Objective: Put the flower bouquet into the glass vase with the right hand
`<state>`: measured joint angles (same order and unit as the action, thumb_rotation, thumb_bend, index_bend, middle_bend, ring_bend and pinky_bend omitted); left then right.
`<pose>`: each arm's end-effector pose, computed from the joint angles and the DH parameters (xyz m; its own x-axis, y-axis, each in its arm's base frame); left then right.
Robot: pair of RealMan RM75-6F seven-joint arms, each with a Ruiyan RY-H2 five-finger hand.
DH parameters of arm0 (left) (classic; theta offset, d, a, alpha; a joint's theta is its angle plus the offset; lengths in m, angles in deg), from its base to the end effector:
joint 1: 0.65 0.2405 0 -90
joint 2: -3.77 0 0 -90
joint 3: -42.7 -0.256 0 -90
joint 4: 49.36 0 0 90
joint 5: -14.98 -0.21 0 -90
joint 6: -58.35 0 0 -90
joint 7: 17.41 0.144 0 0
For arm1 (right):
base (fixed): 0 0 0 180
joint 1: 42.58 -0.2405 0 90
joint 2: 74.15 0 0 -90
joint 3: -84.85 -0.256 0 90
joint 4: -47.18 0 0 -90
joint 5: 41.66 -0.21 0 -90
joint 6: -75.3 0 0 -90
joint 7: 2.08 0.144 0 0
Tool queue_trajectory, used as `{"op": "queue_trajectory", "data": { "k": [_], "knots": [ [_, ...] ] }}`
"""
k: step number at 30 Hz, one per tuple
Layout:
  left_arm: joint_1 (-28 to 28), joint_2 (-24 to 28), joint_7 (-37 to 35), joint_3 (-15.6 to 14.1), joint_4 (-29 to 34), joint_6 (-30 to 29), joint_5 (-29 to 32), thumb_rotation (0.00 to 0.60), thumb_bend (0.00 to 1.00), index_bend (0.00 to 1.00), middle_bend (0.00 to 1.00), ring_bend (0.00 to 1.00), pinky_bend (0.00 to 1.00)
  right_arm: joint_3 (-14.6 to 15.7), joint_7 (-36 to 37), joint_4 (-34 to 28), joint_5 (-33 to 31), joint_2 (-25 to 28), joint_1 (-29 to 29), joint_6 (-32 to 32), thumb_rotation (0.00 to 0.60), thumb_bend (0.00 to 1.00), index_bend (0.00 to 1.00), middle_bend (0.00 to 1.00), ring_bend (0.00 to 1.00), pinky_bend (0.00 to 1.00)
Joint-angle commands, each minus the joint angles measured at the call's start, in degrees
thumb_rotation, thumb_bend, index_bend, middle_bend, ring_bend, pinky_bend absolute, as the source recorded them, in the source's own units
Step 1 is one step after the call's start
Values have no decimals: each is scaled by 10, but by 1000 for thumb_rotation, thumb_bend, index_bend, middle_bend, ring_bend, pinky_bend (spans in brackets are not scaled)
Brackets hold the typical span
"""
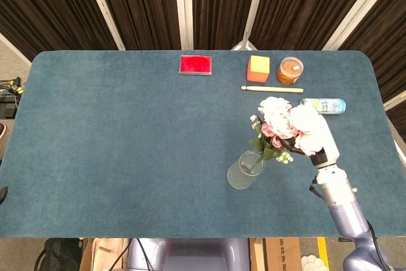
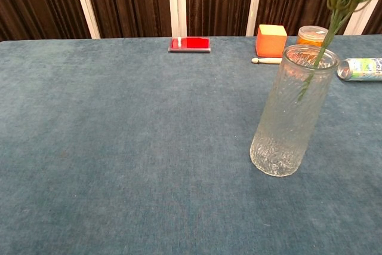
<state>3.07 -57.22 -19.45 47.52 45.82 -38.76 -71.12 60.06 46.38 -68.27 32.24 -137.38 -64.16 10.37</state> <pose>-0.3139 0.1381 0.2039 0.3818 -0.1838 0.9058 0.9236 0.1130 -0.3664 -0.1379 -0.2943 0.1540 -0.7349 -0.2615 0.6258 -0.6105 -0.1469 -0.7783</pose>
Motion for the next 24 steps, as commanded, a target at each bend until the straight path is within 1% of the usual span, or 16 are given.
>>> {"op": "queue_trajectory", "data": {
  "k": [1, 6, 8, 11, 14, 16, 18, 20, 24],
  "knots": [
    [0, 0, 1, 0, 0, 1, -1, 600, 348, 135, 0, 0, 60, 13, 12, 13, 14, -9, -7, 12, 600, 562, 560, 556, 502, 233],
    [0, 0, 2, -1, -1, 0, -1, 600, 349, 135, 0, 0, 60, 31, 25, 35, 30, -20, -16, 28, 600, 488, 559, 459, 413, 158],
    [0, 0, 1, 0, -1, 0, 0, 600, 349, 135, 0, 0, 60, 36, 30, 40, 36, -20, -19, 32, 600, 442, 535, 403, 363, 114],
    [1, 0, 1, 0, -1, -1, -1, 600, 348, 135, 0, 0, 60, 44, 36, 48, 53, -17, -22, 37, 600, 340, 433, 296, 282, 73],
    [0, 0, 2, -1, -1, 0, -1, 600, 348, 135, 0, 0, 60, 56, 38, 58, 80, -8, -28, 47, 600, 229, 289, 188, 190, 15],
    [0, 0, 2, -1, -1, 0, -2, 600, 349, 135, 0, 0, 60, 63, 59, 63, 100, 0, -32, 54, 600, 176, 221, 138, 138, 0],
    [0, 0, 3, -1, -1, 0, -2, 600, 349, 135, 0, 0, 60, 72, 88, 71, 126, 11, -37, 61, 600, 149, 182, 109, 109, 0],
    [1, 0, 3, -1, 0, -1, -2, 600, 349, 135, 0, 0, 60, 81, 100, 78, 143, 22, -40, 65, 600, 133, 153, 91, 88, 0],
    [1, 0, 3, -1, 0, -1, -2, 600, 349, 135, 0, 0, 60, 94, 96, 83, 158, 38, -42, 63, 600, 114, 116, 68, 63, 0]
  ]
}}
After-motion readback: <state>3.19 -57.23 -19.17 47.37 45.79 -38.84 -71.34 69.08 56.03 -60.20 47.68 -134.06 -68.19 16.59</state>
